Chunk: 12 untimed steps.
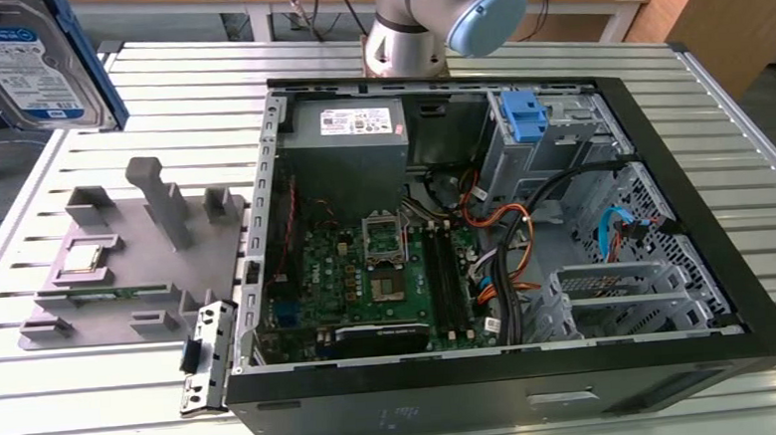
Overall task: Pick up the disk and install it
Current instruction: 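Pick up the disk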
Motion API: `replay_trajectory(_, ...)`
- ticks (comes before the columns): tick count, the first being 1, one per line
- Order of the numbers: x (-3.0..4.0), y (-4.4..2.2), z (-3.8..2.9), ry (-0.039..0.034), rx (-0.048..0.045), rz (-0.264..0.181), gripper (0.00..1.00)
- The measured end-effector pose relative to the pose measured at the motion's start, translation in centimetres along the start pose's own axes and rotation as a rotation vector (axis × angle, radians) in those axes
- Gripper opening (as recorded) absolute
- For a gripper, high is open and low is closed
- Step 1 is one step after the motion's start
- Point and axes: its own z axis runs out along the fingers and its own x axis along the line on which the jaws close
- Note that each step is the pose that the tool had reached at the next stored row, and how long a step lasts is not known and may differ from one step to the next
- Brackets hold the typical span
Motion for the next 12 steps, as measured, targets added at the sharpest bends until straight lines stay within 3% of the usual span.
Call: replay_trajectory(12,-0.04,0.02,-0.31,0.0000,0.0000,0.000,0.35)
